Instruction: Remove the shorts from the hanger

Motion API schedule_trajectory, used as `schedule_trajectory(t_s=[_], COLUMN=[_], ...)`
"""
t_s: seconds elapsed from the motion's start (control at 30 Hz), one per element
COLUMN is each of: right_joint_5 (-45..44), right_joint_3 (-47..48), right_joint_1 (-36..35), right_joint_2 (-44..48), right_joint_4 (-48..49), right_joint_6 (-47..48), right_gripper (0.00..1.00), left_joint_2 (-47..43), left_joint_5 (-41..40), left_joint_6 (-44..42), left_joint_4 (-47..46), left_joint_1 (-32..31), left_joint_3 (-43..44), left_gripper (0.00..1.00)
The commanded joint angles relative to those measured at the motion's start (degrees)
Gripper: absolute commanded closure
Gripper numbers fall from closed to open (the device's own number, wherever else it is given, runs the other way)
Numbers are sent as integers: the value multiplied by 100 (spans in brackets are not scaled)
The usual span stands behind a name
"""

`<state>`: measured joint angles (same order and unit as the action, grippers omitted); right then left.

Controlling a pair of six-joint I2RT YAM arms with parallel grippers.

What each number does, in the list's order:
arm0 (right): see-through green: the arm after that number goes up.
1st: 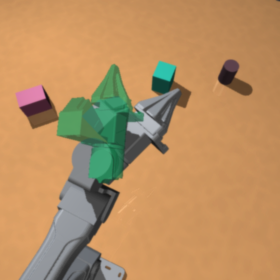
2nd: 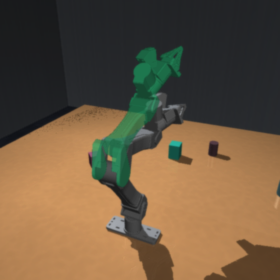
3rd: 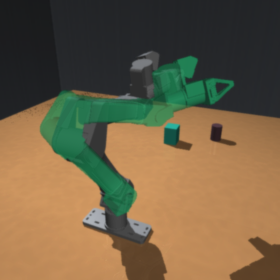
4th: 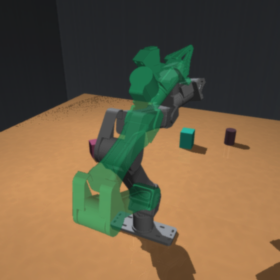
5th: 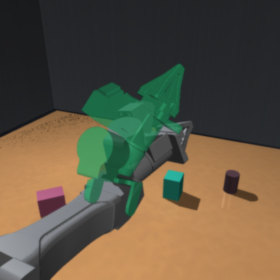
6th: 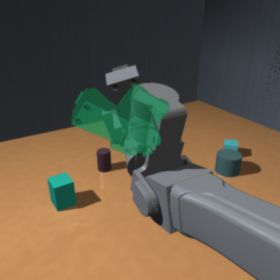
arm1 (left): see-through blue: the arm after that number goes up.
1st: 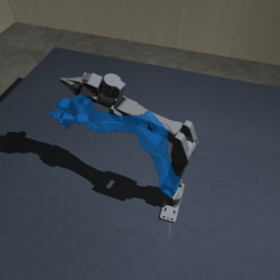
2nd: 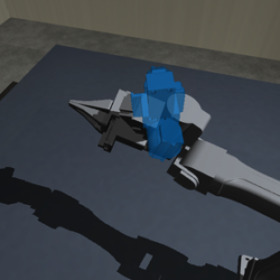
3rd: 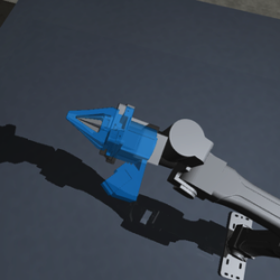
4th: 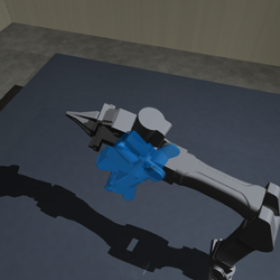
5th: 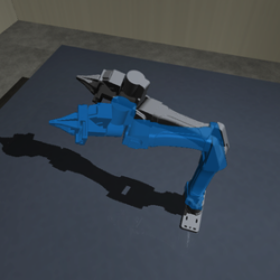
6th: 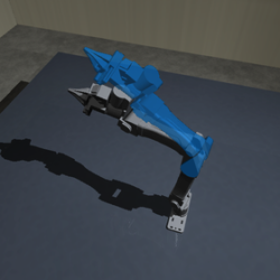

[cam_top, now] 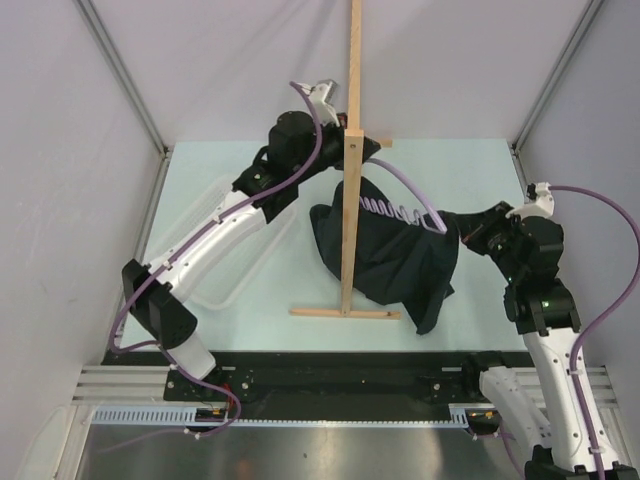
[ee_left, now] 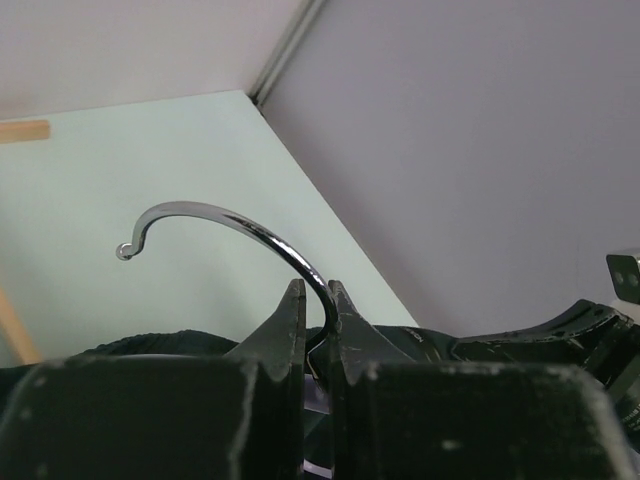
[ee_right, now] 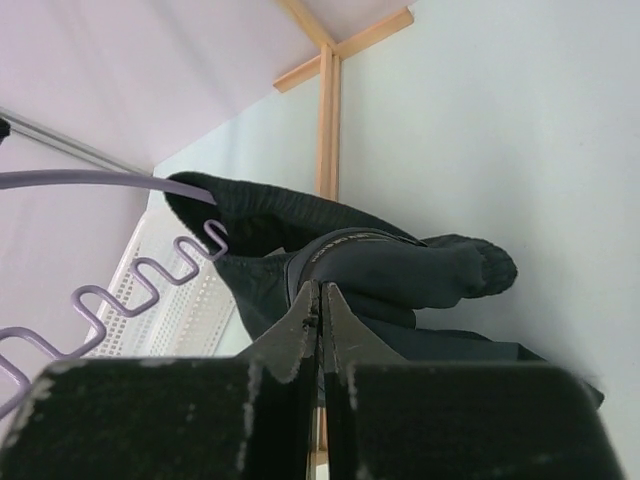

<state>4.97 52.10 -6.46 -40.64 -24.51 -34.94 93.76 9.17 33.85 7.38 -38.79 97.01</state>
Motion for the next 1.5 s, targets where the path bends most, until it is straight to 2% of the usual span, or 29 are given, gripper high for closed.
schedule_trajectory(t_s=[0.0,0.1,0.3,0.4,0.57,0.63,0.93,1.03,1.1,1.13,1.17,1.33,1.43,1.47], right_joint_5=[135,749,804,830,857,961,2630,2649,2597,2379,2229,1035,577,514], right_joint_3=[169,414,942,1311,1855,1944,1954,1752,1612,1567,1541,1558,1479,1435], right_joint_1=[66,57,39,39,48,48,-31,-355,-776,-943,-1345,-2297,-2457,-2465], right_joint_2=[-40,-391,-217,-102,-14,82,-303,-418,-453,-479,-541,-831,-796,-779], right_joint_4=[-457,-826,-1477,-1741,-2083,-1962,-1127,-802,-626,-468,-432,-458,-292,-247], right_joint_6=[180,425,619,795,971,1006,1288,1340,1332,1340,1358,1578,1578,1560], right_gripper=[82,54,18,13,11,12,14,16,21,24,31,48,67,83], left_joint_2=[116,231,328,328,284,231,134,21,2,-15,-41,-120,-226,-252], left_joint_5=[-292,-635,-1522,-1864,-2174,-2156,-1972,-1770,-1743,-1734,-1682,-1568,-1541,-1532], left_joint_6=[-431,-615,-1362,-1626,-1934,-1969,-1865,-1759,-1706,-1688,-1680,-1627,-1627,-1627], left_joint_4=[35,158,545,668,774,774,932,967,1011,1064,1073,1178,1240,1266], left_joint_1=[-199,-226,-393,-454,-472,-472,-472,-481,-472,-472,-472,-472,-472,-472], left_joint_3=[625,774,986,986,934,898,811,705,679,679,670,652,582,556], left_gripper=[100,100,100,100,100,100,100,100,100,100,100,100,100,100])
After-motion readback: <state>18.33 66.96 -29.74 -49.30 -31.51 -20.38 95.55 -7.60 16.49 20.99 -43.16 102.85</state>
